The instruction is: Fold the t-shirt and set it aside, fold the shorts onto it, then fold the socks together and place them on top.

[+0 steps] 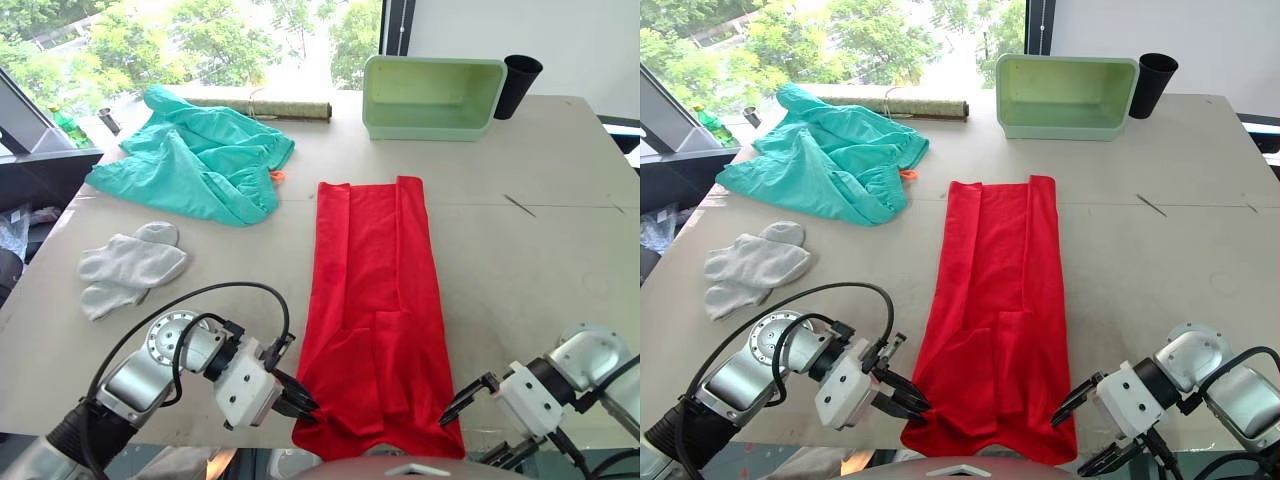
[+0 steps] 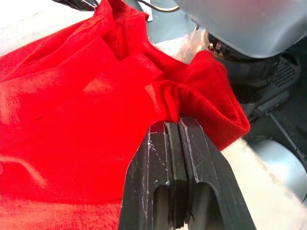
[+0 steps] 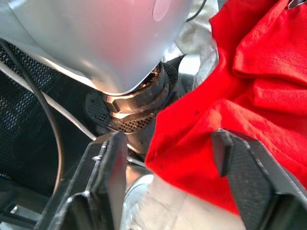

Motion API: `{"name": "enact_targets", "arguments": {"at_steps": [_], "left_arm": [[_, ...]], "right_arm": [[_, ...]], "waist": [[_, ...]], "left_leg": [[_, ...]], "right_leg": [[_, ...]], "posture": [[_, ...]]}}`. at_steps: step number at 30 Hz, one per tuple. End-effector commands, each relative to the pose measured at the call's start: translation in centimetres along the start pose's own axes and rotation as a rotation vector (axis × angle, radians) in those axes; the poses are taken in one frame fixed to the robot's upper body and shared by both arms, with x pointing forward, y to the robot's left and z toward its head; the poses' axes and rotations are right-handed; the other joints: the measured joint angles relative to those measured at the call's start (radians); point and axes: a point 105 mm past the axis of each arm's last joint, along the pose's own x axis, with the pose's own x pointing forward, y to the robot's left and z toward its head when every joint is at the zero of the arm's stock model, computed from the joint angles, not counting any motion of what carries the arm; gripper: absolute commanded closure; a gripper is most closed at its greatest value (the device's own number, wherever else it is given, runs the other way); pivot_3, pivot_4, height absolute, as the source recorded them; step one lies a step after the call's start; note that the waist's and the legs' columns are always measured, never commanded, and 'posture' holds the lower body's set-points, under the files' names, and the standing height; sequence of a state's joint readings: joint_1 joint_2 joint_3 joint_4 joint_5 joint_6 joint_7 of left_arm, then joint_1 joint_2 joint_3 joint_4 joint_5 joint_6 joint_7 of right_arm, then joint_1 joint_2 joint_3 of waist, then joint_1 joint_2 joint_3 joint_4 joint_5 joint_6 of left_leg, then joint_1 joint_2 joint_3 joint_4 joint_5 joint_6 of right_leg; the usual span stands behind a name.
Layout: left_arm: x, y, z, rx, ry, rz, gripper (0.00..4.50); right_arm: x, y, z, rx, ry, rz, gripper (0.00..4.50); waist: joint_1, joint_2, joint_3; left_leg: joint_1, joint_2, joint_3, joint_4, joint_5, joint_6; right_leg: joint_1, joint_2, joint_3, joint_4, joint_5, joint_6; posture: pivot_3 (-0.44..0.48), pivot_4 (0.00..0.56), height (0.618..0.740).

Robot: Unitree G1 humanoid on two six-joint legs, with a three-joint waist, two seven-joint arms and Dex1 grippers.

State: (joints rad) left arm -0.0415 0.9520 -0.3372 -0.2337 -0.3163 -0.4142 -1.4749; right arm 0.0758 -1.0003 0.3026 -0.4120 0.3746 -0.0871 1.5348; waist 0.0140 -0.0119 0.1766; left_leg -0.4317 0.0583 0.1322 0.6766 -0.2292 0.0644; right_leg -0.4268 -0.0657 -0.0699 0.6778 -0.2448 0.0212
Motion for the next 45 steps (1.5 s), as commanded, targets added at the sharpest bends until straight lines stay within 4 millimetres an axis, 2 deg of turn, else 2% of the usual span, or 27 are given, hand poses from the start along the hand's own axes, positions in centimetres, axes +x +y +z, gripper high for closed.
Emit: {"name": "enact_targets", "arguments": {"at_steps": [1, 7, 10, 11, 12, 14, 21, 27, 32, 36, 38, 40, 42, 45], "left_arm": [[-0.2, 0.5, 0.5, 0.021, 0.011, 0.028, 4.5], [0.1, 0.4, 0.4, 0.006, 0.011, 0.052, 4.5], [0.3, 0.3, 0.4, 0.002, 0.008, 0.059, 4.5], [0.3, 0.3, 0.4, 0.001, 0.008, 0.062, 4.5], [0.3, 0.3, 0.3, 0.0, 0.009, 0.065, 4.5], [0.3, 0.3, 0.2, -0.001, 0.012, 0.069, 4.5], [0.3, 0.3, -0.3, -0.025, 0.021, 0.092, 4.5], [0.0, 0.2, -0.8, -0.089, 0.019, 0.12, 4.5], [-0.1, 0.0, -1.1, -0.097, 0.028, 0.124, 4.5], [0.0, -0.2, -1.1, -0.096, 0.031, 0.122, 4.5], [0.0, -0.3, -1.1, -0.097, 0.033, 0.122, 4.5], [-0.1, -0.3, -1.2, -0.098, 0.038, 0.121, 4.5], [-0.2, -0.3, -1.2, -0.098, 0.042, 0.122, 4.5], [-0.2, -0.3, -1.2, -0.093, 0.048, 0.121, 4.5]], "right_arm": [[0.7, -0.1, 0.6, -0.004, -0.028, -0.016, 1.78], [0.9, -0.8, -0.5, -0.01, 0.011, -0.078, 1.78], [0.8, -1.4, -0.7, -0.011, 0.017, -0.127, 2.55], [0.7, -1.5, -0.7, -0.005, 0.016, -0.13, 3.16], [0.6, -1.5, -0.7, 0.002, 0.013, -0.13, 3.48], [0.5, -1.5, -0.6, 0.011, 0.006, -0.128, 4.48], [-0.2, -1.3, -0.1, 0.059, -0.019, -0.123, 4.48], [-0.8, -2.1, 0.7, 0.155, -0.077, -0.165, 4.48], [-1.3, -2.5, 0.4, 0.15, -0.052, -0.177, 4.48], [-2.4, -2.6, 0.1, 0.077, -0.009, -0.161, 3.19], [-3.1, -2.7, 0.2, 0.051, -0.007, -0.146, 2.14], [-4.1, -2.4, -0.5, 0.04, 0.053, -0.102, 1.29], [-4.6, -2.2, -1.5, 0.025, 0.119, -0.056, 1.29], [-3.9, -2.4, -3.0, -0.001, 0.176, 0.004, 1.29]], "waist": [[0.0, 0.0, 0.0], [0.0, 0.0, 0.0], [0.0, 0.0, 0.0], [0.0, 0.0, 0.0], [0.0, 0.0, 0.0], [0.0, 0.0, 0.0], [0.0, -0.001, 0.0], [0.0, -0.001, 0.0], [0.0, 0.0, 0.0], [0.0, 0.0, 0.0], [0.0, 0.0, 0.0], [0.0, 0.0, 0.0], [0.0, -0.001, 0.0], [-0.001, -0.001, -0.001]], "left_leg": [[0.0, 0.0, 0.0, 0.0, 0.0, 0.0], [0.0, 0.0, 0.0, 0.0, 0.0, 0.0], [0.0, 0.0, 0.0, 0.0, 0.0, 0.0], [0.0, 0.0, 0.0, 0.0, 0.0, 0.0], [0.0, 0.0, 0.0, 0.0, 0.0, 0.0], [0.0, 0.0, 0.0, 0.0, 0.0, 0.0], [0.0, 0.0, 0.0, 0.0, 0.0, 0.0], [0.0, 0.0, 0.0, 0.0, 0.0, 0.0], [0.0, 0.0, -0.002, 0.0, 0.0, 0.0], [0.0, 0.0, -0.002, 0.0, 0.0, 0.0], [0.0, 0.0, -0.001, 0.0, 0.0, 0.0], [0.0, 0.0, -0.001, 0.0, 0.0, 0.0], [0.0, 0.0, -0.002, 0.0, 0.0, 0.0], [0.0, -0.001, -0.001, 0.0, 0.0, 0.0]], "right_leg": [[0.0, 0.0, 0.0, 0.0, 0.0, 0.0], [0.0, 0.0, 0.0, 0.0, 0.0, 0.0], [0.0, 0.0, -0.001, 0.0, 0.0, 0.0], [0.0, 0.0, -0.001, 0.0, 0.0, 0.0], [0.0, 0.0, -0.001, 0.0, 0.0, 0.0], [0.0, 0.0, -0.001, 0.0, 0.0, 0.0], [0.0, -0.001, -0.002, 0.0, 0.0, 0.0], [0.0, -0.001, -0.001, 0.0, 0.0, 0.0], [0.0, -0.002, -0.001, -0.001, 0.0, 0.0], [0.0, -0.003, -0.001, -0.001, 0.0, 0.0], [0.0, -0.003, -0.001, -0.001, 0.0, 0.0], [0.0, -0.003, -0.002, -0.001, 0.0, 0.0], [0.0, -0.003, -0.002, -0.001, 0.0, 0.0], [0.0, -0.003, -0.003, -0.001, 0.0, 0.0]], "posture": [[0.0, 0.15, 0.74], [0.0, 0.15, 0.74], [0.0, 0.15, 0.74], [0.0, 0.15, 0.74], [0.0, 0.15, 0.74], [0.0, 0.15, 0.74], [0.0, 0.15, 0.74], [0.0, 0.15, 0.74], [0.0, 0.15, 0.74], [0.0, 0.15, 0.74], [0.0, 0.15, 0.74], [0.0, 0.15, 0.74], [0.0, 0.15, 0.74], [0.0, 0.15, 0.74]]}}
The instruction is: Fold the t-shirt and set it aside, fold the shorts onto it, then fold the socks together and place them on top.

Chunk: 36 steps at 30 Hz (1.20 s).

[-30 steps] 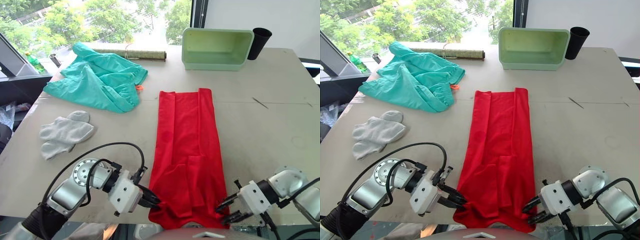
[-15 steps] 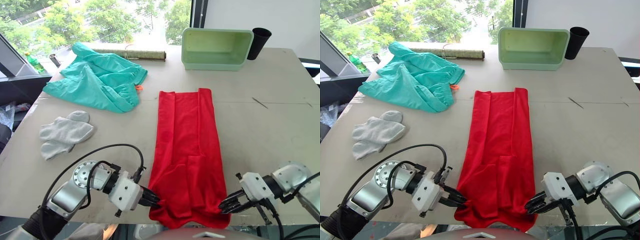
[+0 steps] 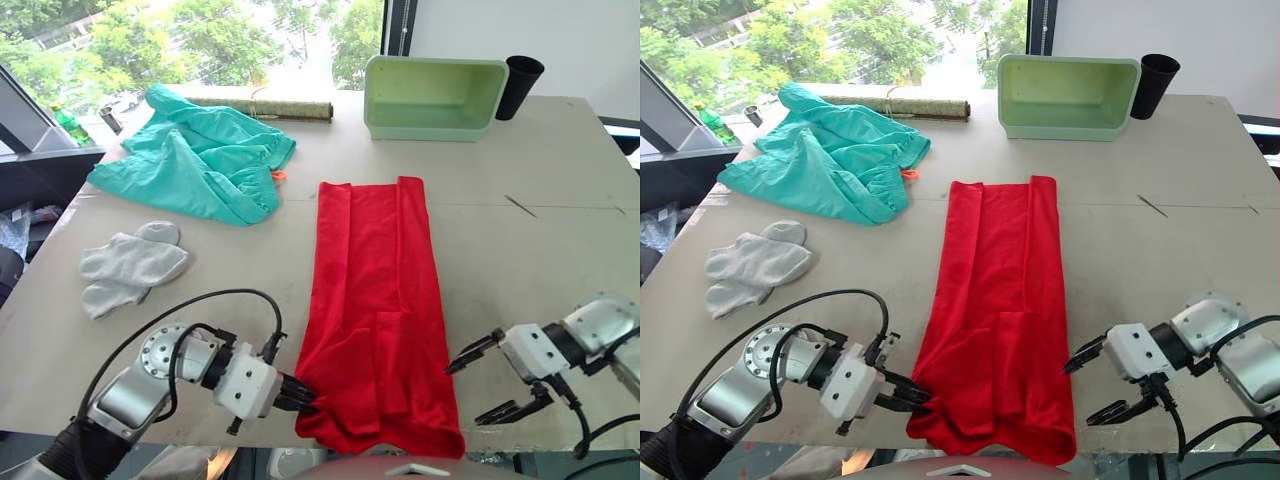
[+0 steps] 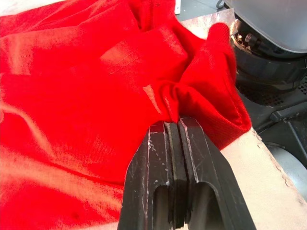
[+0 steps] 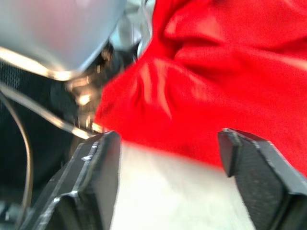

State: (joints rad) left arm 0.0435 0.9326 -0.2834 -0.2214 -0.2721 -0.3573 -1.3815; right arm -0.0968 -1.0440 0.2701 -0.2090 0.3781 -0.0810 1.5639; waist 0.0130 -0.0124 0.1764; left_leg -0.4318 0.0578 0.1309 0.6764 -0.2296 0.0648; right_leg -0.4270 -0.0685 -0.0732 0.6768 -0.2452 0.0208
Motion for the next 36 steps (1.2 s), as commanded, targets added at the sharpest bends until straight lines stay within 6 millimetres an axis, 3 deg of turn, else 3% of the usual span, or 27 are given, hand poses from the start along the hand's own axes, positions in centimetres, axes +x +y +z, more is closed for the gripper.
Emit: {"name": "enact_targets", "arguments": {"at_steps": [1, 6, 12, 15, 25, 28, 32, 36], "left_arm": [[-0.3, 0.1, 0.2, 0.027, 0.012, 0.005, 4.5], [-0.4, 0.1, 0.3, 0.029, 0.019, 0.004, 4.5], [-0.5, -0.1, 0.3, 0.024, 0.024, 0.008, 4.5], [-0.4, -0.2, 0.4, 0.023, 0.02, 0.006, 4.5], [-0.1, 0.2, 0.4, 0.031, 0.014, 0.006, 4.5], [-0.1, 0.2, 0.3, 0.031, 0.014, 0.005, 4.5], [-0.1, 0.2, 0.3, 0.029, 0.012, 0.004, 4.5], [0.1, 0.2, 0.3, 0.031, 0.01, -0.001, 4.5]], "right_arm": [[1.1, 0.3, -1.2, -0.074, 0.056, 0.113, 1.29], [1.9, -1.3, -2.1, -0.124, 0.081, 0.118, 1.29], [2.9, -2.4, -0.1, -0.162, -0.036, 0.057, 1.29], [2.8, -2.9, 1.0, -0.181, -0.07, 0.018, 1.29], [0.8, -2.9, 1.2, -0.167, -0.089, -0.179, 1.29], [0.4, -2.6, 0.7, -0.198, -0.067, -0.226, 0.02], [0.6, -2.5, 0.5, -0.225, -0.059, -0.246, 0.02], [2.0, -2.4, 0.7, -0.299, -0.059, -0.222, 0.02]], "waist": [[0.0, 0.0, 0.0], [-0.006, -0.005, -0.003], [-0.016, -0.007, -0.005], [-0.016, -0.007, -0.004], [0.002, -0.006, -0.004], [0.001, -0.006, -0.004], [-0.001, -0.006, -0.004], [0.001, -0.006, -0.004]], "left_leg": [[0.0, 0.0, 0.0, 0.0, 0.0, 0.0], [0.001, 0.002, 0.001, -0.001, 0.0, 0.0], [0.002, 0.005, 0.001, -0.001, 0.0, -0.001], [0.001, 0.005, 0.001, -0.001, 0.0, -0.001], [0.0, 0.004, 0.001, -0.001, 0.0, -0.001], [0.0, 0.003, 0.001, -0.001, 0.0, -0.001], [0.0, 0.004, 0.001, -0.001, 0.0, -0.001], [0.0, 0.004, 0.001, -0.001, 0.0, -0.001]], "right_leg": [[0.0, 0.0, -0.001, 0.0, 0.0, 0.0], [0.0, 0.002, -0.002, 0.001, 0.0, -0.001], [0.0, 0.004, -0.002, 0.001, 0.0, -0.003], [0.0, 0.004, -0.002, 0.001, 0.002, -0.007], [-0.001, 0.002, -0.003, 0.0, 0.002, -0.007], [-0.001, 0.002, -0.003, 0.0, 0.002, -0.006], [0.0, 0.002, -0.003, 0.001, 0.0, -0.004], [0.0, 0.003, -0.003, 0.0, 0.0, -0.004]], "posture": [[0.0, 0.15, 0.74], [0.0, 0.15, 0.74], [0.0, 0.15, 0.74], [0.0, 0.15, 0.74], [0.0, 0.15, 0.74], [0.0, 0.15, 0.74], [0.0, 0.15, 0.74], [0.0, 0.15, 0.74]]}}
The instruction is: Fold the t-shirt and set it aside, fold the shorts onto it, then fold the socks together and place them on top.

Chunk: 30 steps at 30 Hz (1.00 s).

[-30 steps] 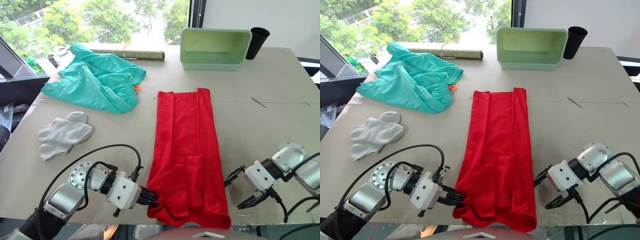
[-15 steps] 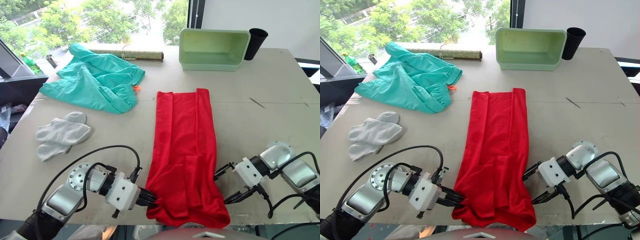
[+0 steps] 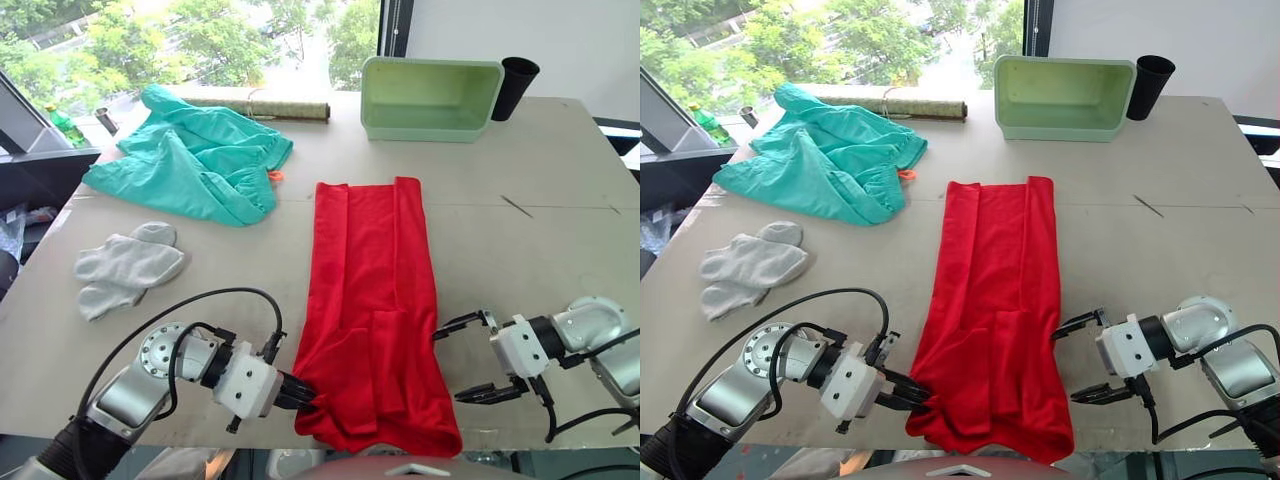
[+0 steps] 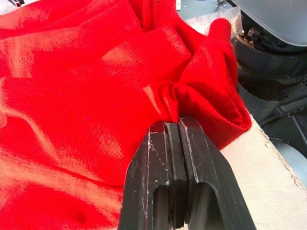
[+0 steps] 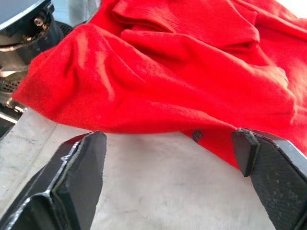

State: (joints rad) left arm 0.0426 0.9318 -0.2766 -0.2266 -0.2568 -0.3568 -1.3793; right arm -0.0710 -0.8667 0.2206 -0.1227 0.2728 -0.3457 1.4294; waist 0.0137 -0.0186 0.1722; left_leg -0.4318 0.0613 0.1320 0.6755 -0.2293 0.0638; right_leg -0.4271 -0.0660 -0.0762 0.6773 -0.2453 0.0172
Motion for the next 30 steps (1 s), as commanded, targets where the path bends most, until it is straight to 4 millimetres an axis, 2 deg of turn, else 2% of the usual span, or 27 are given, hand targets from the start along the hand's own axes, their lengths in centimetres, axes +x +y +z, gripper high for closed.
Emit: {"name": "enact_targets", "arguments": {"at_steps": [1, 5, 10, 11, 12, 13, 15, 21, 30], "left_arm": [[0.1, 0.1, 0.4, 0.022, -0.006, -0.002, 4.5], [0.0, 0.3, 0.4, 0.025, -0.002, 0.001, 4.5], [-0.3, 0.5, 0.2, 0.024, 0.01, 0.007, 4.5], [-0.4, 0.5, 0.2, 0.024, 0.011, 0.009, 4.5], [-0.4, 0.5, 0.2, 0.023, 0.011, 0.01, 4.5], [-0.4, 0.5, 0.2, 0.022, 0.012, 0.011, 4.5], [-0.4, 0.5, 0.2, 0.021, 0.013, 0.011, 4.5], [-0.2, 0.6, 0.1, 0.023, 0.01, 0.009, 4.5], [-0.8, 0.9, -0.5, 0.023, 0.031, 0.013, 4.5]], "right_arm": [[1.0, 0.1, 0.3, -0.097, -0.001, 0.019, 0.02], [1.9, 0.2, 0.2, -0.146, -0.011, 0.033, 0.02], [2.5, -0.4, 1.0, -0.179, -0.058, 0.017, 0.02], [2.6, -0.5, 1.1, -0.182, -0.067, 0.011, 0.53], [2.6, -0.7, 1.3, -0.182, -0.074, 0.003, 0.77], [2.6, -0.7, 1.3, -0.189, -0.074, 0.001, 1.32], [2.4, -0.3, 1.3, -0.193, -0.068, 0.009, 1.97], [2.6, 1.1, 1.4, -0.176, -0.075, 0.047, 1.97], [2.6, 1.8, 1.3, -0.172, -0.078, 0.082, 1.97]], "waist": [[0.0, 0.0, 0.0], [0.0, 0.0, 0.0], [-0.001, 0.0, 0.0], [-0.001, 0.0, 0.0], [0.0, 0.0, 0.0], [0.0, 0.0, 0.0], [0.0, 0.0, 0.0], [0.0, 0.0, 0.0], [0.0, 0.0, 0.0]], "left_leg": [[0.0, 0.0, 0.0, 0.0, 0.0, 0.0], [0.0, 0.0, 0.0, 0.0, 0.0, 0.0], [0.0, 0.0, 0.0, 0.0, 0.0, 0.0], [0.0, 0.0, 0.0, 0.0, 0.0, 0.0], [0.0, 0.0, 0.0, 0.0, 0.0, 0.0], [0.0, 0.0, 0.0, 0.0, 0.0, 0.0], [0.0, 0.0, 0.0, 0.0, 0.0, 0.0], [0.0, 0.0, 0.0, 0.0, 0.0, 0.0], [0.0, 0.0, 0.0, 0.0, 0.0, 0.0]], "right_leg": [[0.0, 0.0, 0.0, 0.0, 0.0, 0.0], [0.0, 0.0, 0.0, 0.0, 0.0, 0.0], [0.0, 0.001, 0.0, 0.0, 0.0, 0.0], [0.0, 0.001, 0.0, 0.0, 0.0, 0.0], [0.0, 0.001, 0.0, 0.0, 0.0, 0.0], [0.0, 0.001, 0.0, 0.0, 0.0, 0.0], [0.0, 0.001, 0.0, 0.0, 0.0, 0.0], [0.0, 0.0, 0.0, 0.0, 0.0, 0.0], [0.0, 0.0, 0.0, 0.0, 0.0, 0.0]], "posture": [[0.0, 0.15, 0.74], [0.0, 0.15, 0.74], [0.0, 0.15, 0.74], [0.0, 0.15, 0.74], [0.0, 0.15, 0.74], [0.0, 0.15, 0.74], [0.0, 0.15, 0.74], [0.0, 0.15, 0.74], [0.0, 0.15, 0.74]]}}
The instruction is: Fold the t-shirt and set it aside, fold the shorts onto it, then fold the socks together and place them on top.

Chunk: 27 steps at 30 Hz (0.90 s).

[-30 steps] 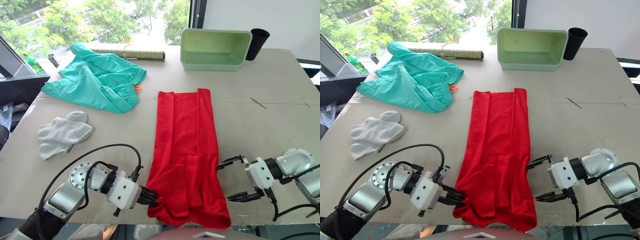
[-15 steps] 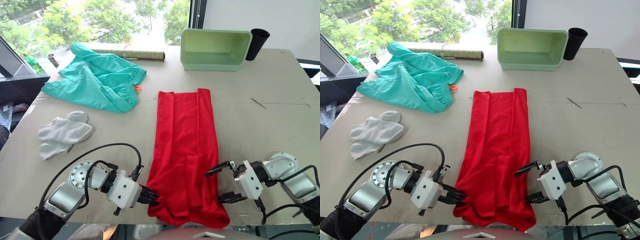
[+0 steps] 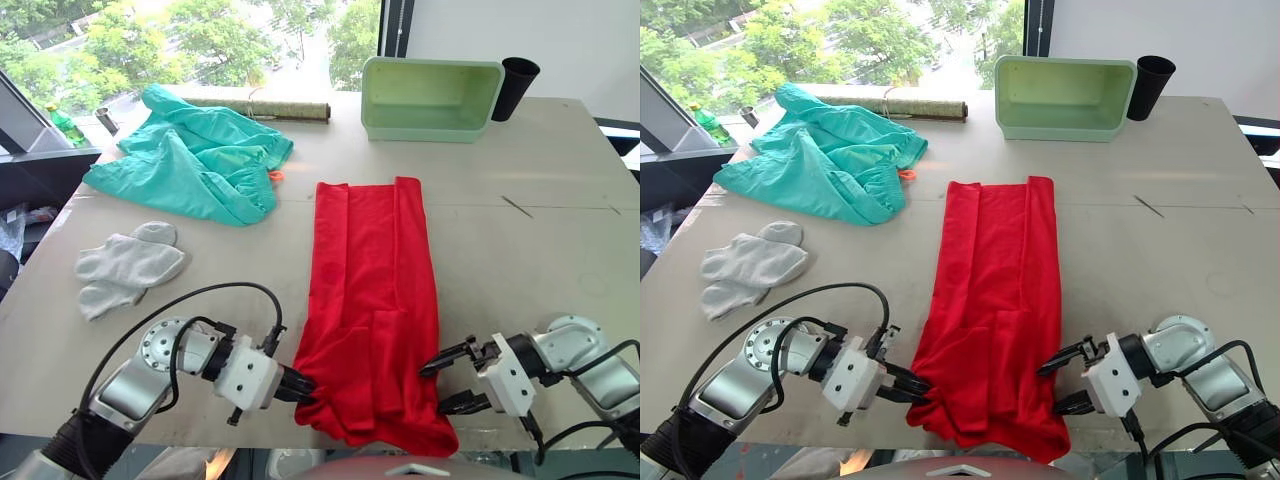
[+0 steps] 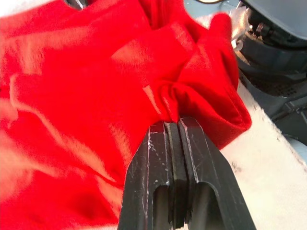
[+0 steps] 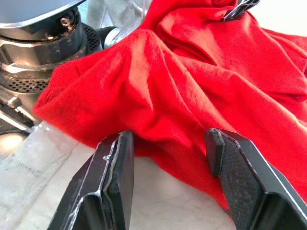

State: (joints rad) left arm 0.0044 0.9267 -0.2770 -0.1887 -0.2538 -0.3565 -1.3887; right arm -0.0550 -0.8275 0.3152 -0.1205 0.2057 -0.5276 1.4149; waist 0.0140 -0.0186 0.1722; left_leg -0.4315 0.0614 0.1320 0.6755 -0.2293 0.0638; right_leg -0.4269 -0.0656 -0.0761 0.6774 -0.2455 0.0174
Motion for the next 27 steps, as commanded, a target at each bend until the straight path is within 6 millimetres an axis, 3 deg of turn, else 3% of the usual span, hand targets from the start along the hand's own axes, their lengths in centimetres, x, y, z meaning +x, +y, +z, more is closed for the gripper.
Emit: {"name": "enact_targets", "arguments": {"at_steps": [1, 3, 9, 15, 18, 22, 27], "left_arm": [[-0.3, 0.2, 0.0, 0.021, 0.013, 0.005, 4.5], [-0.3, 0.1, -0.1, 0.022, 0.012, 0.005, 4.5], [-0.3, -0.3, -0.3, 0.018, 0.016, 0.002, 4.5], [-0.2, -0.5, -0.1, 0.008, 0.002, -0.003, 4.5], [-0.2, -0.9, 0.5, -0.008, -0.026, -0.027, 4.5], [-0.8, -3.0, 1.7, -0.21, -0.071, -0.157, 4.5], [-1.8, -4.9, 3.0, -0.38, -0.093, -0.275, 4.5]], "right_arm": [[0.2, -0.1, 0.8, -0.027, -0.031, 0.003, 1.97], [0.4, -0.2, 0.9, -0.026, -0.044, -0.002, 1.97], [0.4, -0.3, 1.1, -0.024, -0.055, -0.008, 4.47], [0.3, 0.0, 2.4, 0.074, -0.112, -0.015, 4.47], [0.0, 1.3, 3.3, 0.153, -0.133, 0.058, 4.47], [0.5, 2.7, 5.5, 0.323, -0.196, 0.076, 4.47], [0.4, 4.4, 6.5, 0.459, -0.207, 0.123, 4.47]], "waist": [[0.0, 0.0, 0.0], [0.0, 0.0, 0.0], [0.0, 0.0, 0.0], [0.0, 0.0, 0.0], [0.0, 0.0, 0.0], [0.0, 0.0, 0.0], [0.0, 0.0, 0.0]], "left_leg": [[0.0, 0.0, 0.0, 0.0, 0.0, 0.0], [0.0, 0.0, 0.0, 0.0, 0.0, 0.0], [0.0, 0.0, 0.0, 0.0, 0.0, 0.0], [0.0, 0.0, 0.0, 0.0, 0.0, 0.0], [0.0, 0.0, 0.0, 0.0, 0.0, 0.0], [0.0, 0.0, -0.001, -0.001, 0.0, 0.0], [0.0, 0.0, -0.002, -0.002, 0.0, 0.0]], "right_leg": [[0.0, 0.0, 0.0, 0.0, 0.0, 0.0], [0.0, 0.0, 0.0, 0.0, 0.0, 0.0], [0.0, 0.0, 0.0, 0.0, 0.0, 0.0], [0.0, -0.001, 0.0, 0.0, 0.0, 0.0], [0.0, -0.001, 0.0, 0.0, 0.0, 0.0], [-0.001, -0.002, 0.002, -0.001, 0.0, -0.001], [-0.001, -0.002, 0.002, -0.002, -0.001, 0.0]], "posture": [[0.0, 0.15, 0.74], [0.0, 0.15, 0.74], [0.0, 0.15, 0.74], [0.0, 0.15, 0.74], [0.0, 0.15, 0.74], [0.0, 0.15, 0.74], [0.0, 0.15, 0.74]]}}
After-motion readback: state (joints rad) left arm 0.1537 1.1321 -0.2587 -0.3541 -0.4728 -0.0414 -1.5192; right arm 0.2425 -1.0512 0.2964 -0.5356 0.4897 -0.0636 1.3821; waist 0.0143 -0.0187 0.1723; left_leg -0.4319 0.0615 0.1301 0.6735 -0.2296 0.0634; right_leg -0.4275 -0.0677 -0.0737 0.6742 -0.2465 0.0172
